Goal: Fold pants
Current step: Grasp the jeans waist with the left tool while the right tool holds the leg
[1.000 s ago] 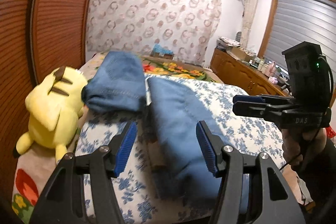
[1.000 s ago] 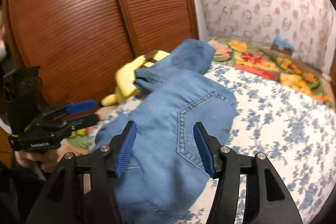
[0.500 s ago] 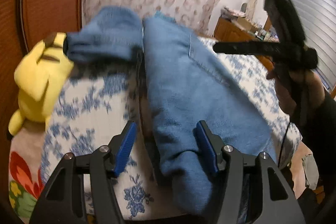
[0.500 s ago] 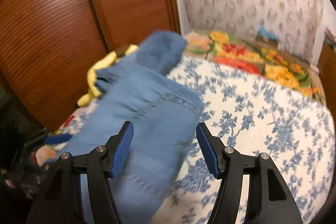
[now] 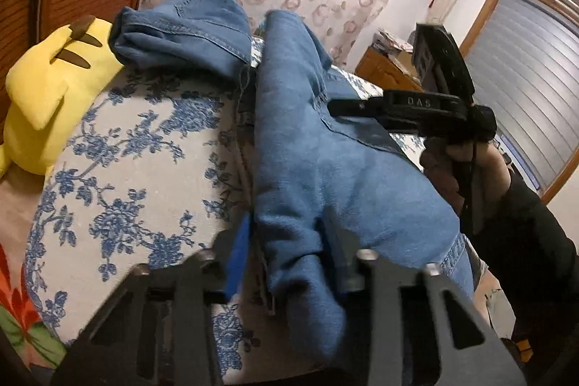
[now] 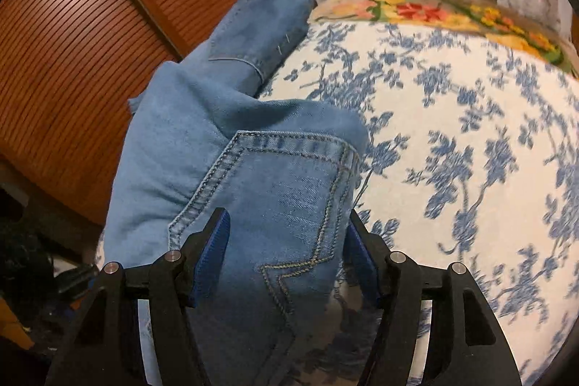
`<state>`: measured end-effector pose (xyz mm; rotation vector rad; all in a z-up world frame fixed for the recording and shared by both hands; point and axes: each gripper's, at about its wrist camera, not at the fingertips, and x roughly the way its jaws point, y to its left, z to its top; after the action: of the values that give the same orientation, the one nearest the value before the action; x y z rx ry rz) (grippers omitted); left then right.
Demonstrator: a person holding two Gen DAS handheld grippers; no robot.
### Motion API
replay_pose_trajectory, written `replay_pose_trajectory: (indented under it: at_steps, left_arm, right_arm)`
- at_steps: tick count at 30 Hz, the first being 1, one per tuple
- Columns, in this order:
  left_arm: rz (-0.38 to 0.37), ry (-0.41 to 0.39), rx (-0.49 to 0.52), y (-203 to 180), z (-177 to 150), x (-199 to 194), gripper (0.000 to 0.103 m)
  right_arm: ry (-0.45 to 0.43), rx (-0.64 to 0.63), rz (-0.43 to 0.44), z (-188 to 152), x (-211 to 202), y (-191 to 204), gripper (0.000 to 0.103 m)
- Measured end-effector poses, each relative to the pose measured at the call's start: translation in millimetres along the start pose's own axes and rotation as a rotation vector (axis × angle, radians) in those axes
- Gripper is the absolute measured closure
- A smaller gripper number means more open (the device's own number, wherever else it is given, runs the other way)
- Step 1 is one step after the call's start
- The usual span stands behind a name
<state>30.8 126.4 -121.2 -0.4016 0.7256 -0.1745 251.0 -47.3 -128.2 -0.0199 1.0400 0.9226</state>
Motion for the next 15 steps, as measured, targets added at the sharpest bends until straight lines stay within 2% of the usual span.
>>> replay_pose_trajectory:
  at_steps: [1,2,3,5,8,15]
  left_arm:
    - [-0.004,-0.007,0.0,1,-1,-2,0.084]
    - [-0.017,-0.023,-0.006,2,-1,-5,0.091]
    - [-0.024,-0.031,-0.008,3,-1,-7,0.094]
    - [-0.039,-0.042,-0.012,3,-2,-11,0.095]
    - [-0.046,-0.062,-0.009,4,-3,-17,0.099]
    - [-0.078,-0.169,-0.01,1,10,-46,0.103]
  right_arm:
    - [0.002,0.006,0.015,-1,-1,-1,0.045]
    - [-0.005,0.002,0.022,-2,-3,-1,0.054]
    - [-0.014,0.0,0.032,-3,-6,0,0.073]
    - [-0.048,-0.01,0.052,-4,-19,7,0.083]
    - [-0.132,-0.094,-0.001,-6,-46,38,0.087]
    - [-0.303,-0.25,-0.003,7,-112,122,0.088]
